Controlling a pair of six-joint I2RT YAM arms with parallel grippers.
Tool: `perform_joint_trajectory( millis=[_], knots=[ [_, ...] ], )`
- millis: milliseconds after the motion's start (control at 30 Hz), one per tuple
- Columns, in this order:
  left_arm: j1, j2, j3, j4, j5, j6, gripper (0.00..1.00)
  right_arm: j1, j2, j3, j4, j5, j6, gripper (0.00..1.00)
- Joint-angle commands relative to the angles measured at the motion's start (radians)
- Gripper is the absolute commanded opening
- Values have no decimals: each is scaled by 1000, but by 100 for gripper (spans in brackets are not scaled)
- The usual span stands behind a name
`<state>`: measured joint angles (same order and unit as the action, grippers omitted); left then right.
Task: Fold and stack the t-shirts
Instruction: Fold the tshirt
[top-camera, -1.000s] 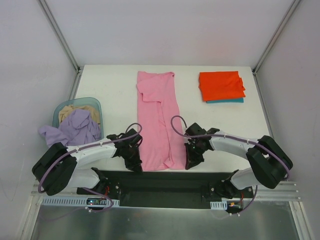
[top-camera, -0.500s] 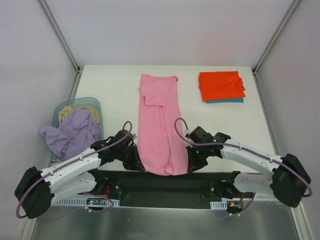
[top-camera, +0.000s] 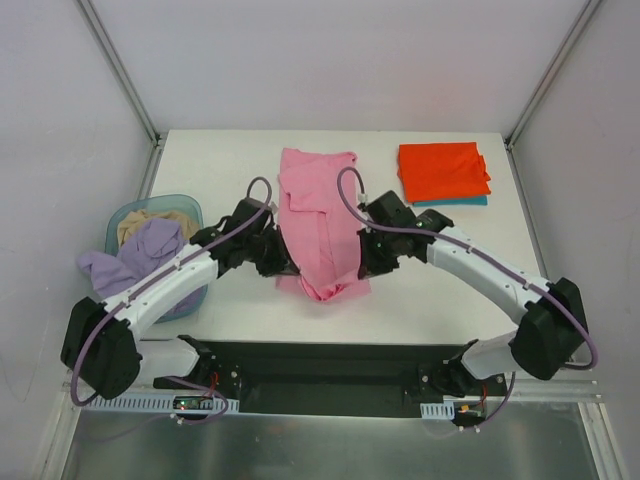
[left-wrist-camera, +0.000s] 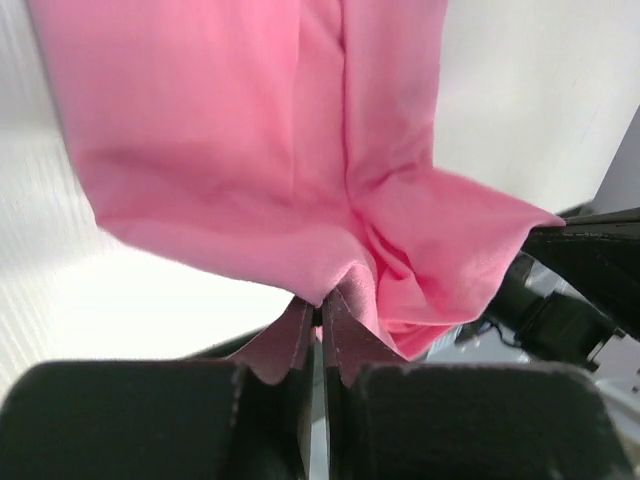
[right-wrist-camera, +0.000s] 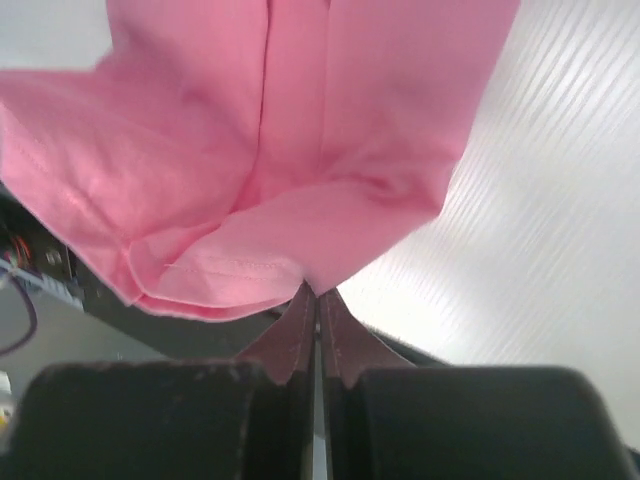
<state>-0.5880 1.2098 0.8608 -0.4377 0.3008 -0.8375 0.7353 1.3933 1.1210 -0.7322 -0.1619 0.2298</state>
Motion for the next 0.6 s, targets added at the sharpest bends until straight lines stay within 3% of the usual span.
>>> perform_joint_trajectory(
  millis=[0,300,567],
  knots=[
    [68,88,160,19,-45,121,0,-86,81,141,-4,55,-60,1],
    [217,351,374,19,38,201,0,-204,314,379,-16,56,-138,0],
    [295,479,494,19,60,227,0,-246,496,583,-18,39,-196,1]
  ],
)
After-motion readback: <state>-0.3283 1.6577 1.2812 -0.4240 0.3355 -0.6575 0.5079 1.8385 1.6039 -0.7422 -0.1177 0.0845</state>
